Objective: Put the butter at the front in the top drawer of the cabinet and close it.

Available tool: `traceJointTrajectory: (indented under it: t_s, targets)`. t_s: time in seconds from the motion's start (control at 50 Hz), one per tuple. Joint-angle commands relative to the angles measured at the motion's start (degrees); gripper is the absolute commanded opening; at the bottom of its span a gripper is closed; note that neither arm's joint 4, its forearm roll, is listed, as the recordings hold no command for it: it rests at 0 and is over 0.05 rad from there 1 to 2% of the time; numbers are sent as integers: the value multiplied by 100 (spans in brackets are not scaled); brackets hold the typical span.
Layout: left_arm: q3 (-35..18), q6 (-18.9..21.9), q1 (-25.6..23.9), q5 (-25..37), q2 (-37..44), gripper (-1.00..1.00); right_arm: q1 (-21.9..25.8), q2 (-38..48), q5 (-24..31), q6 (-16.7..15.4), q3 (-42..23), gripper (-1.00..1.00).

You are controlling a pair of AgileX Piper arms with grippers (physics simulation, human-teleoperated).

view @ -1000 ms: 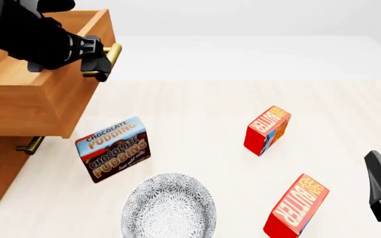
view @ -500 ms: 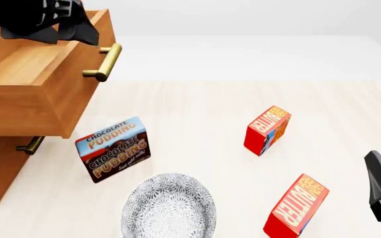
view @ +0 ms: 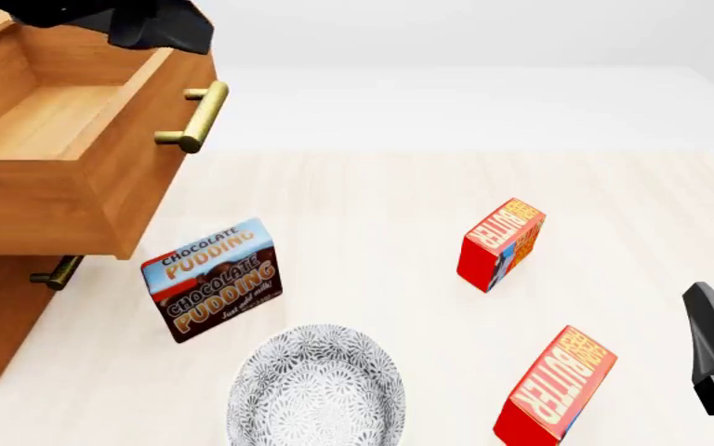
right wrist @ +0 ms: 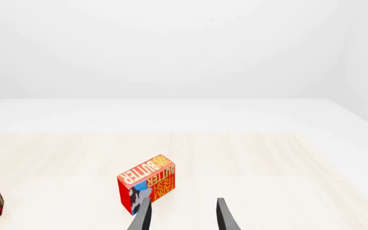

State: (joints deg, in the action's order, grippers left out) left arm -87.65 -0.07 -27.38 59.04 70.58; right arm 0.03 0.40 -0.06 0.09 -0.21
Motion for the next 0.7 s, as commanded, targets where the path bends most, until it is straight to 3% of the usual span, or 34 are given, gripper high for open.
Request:
traceJointTrajectory:
  t_s: [0.02, 0.26, 0.28, 0.3, 0.32, 0.36, 0.44, 0.7]
  targets:
    - [181, 302, -491, -444, -59, 100, 2, -2, -3, -2, 3, 100]
    - [472, 227, -1308, -1393, 320, 100, 1, -3, -3, -2, 3, 100]
    - [476, 205, -1326, -1440, 360, 100, 1, -3, -3, -3, 3, 100]
    - [658, 467, -1061, -1516, 245, 100, 0, -3, -3, -4, 3, 100]
    - [740, 529, -1122, -1626, 306, 100, 2, -2, -3, -3, 3, 100]
    - [667, 247, -1431, -1768, 449, 100, 1, -3, -3, -3, 3, 100]
    - [843, 372, -1340, -1925, 465, 100, 1, -3, -3, -3, 3, 100]
    - [1074, 226, -1854, -2798, 1147, 100, 1, -3, -3, -4, 3, 100]
